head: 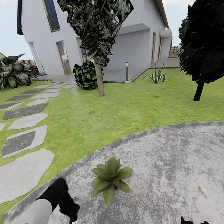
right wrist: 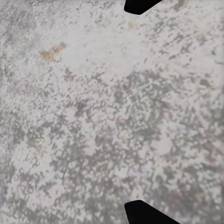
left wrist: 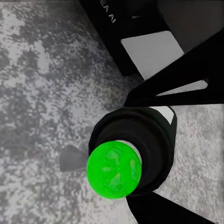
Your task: Pick up the pesticide atomizer in the garden and spray insectifuge to fully cover both potted plants in the garden.
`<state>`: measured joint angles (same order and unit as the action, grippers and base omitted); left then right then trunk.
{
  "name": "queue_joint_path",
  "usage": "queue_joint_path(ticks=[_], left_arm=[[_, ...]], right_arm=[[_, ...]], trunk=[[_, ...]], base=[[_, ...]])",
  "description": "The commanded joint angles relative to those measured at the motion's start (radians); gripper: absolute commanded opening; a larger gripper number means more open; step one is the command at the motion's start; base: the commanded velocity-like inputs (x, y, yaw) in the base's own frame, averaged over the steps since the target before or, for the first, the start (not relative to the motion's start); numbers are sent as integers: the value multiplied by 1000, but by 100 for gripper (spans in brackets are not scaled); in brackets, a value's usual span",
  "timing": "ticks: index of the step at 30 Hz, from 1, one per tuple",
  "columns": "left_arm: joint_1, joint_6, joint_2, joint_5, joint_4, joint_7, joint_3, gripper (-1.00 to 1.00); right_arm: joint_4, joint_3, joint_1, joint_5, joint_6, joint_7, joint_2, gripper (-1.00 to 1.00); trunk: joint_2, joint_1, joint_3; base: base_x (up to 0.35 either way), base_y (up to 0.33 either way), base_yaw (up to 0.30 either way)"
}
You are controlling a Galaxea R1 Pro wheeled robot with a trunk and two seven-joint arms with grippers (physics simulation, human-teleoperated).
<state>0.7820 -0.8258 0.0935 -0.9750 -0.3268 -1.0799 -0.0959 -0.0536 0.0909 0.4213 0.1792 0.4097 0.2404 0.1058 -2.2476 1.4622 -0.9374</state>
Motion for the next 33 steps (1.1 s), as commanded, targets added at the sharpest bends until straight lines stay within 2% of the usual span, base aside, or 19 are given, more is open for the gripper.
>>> queue_joint_path(ticks=[1, 3, 6, 9, 14, 17, 23, 29, 33], left_arm=[[-4, 18, -2, -10, -1, -8, -8, -100], [-6, 36, -5, -11, -6, -13, -10, -100], [5, 42, -12, -13, -14, -68, -10, -100], [22, 40, -11, -15, -37, -92, 10, -100], [37, 38, 3, -33, -59, -171, 107, -100], [38, 37, 25, -41, -61, -197, 123, -100], [23, 37, 18, -43, -59, -206, 155, -100], [23, 34, 13, -40, -60, -207, 158, -100], [21, 35, 15, -42, -58, -206, 158, -100]], right_arm=[[1, 9, 1, 9, 3, 2, 0, 100], [1, 9, 1, 9, 3, 2, 0, 100], [1, 9, 1, 9, 3, 2, 0, 100], [1, 9, 1, 9, 3, 2, 0, 100], [0, 9, 1, 8, 3, 2, 0, 100], [0, 9, 1, 8, 3, 2, 0, 100], [0, 9, 1, 8, 3, 2, 0, 100], [-2, 9, 1, 9, 4, 2, 0, 100], [-2, 9, 1, 9, 7, 2, 0, 100]], trunk=[[0, 0, -1], [0, 0, -1], [0, 0, -1], [0, 0, -1], [0, 0, -1], [0, 0, -1], [0, 0, -1], [0, 0, -1], [0, 0, -1]], base=[[0, 0, 0], [0, 0, 0], [0, 0, 0], [0, 0, 0], [0, 0, 0], [0, 0, 0], [45, 15, 0], [285, 28, 0], [79, 0, 0]])
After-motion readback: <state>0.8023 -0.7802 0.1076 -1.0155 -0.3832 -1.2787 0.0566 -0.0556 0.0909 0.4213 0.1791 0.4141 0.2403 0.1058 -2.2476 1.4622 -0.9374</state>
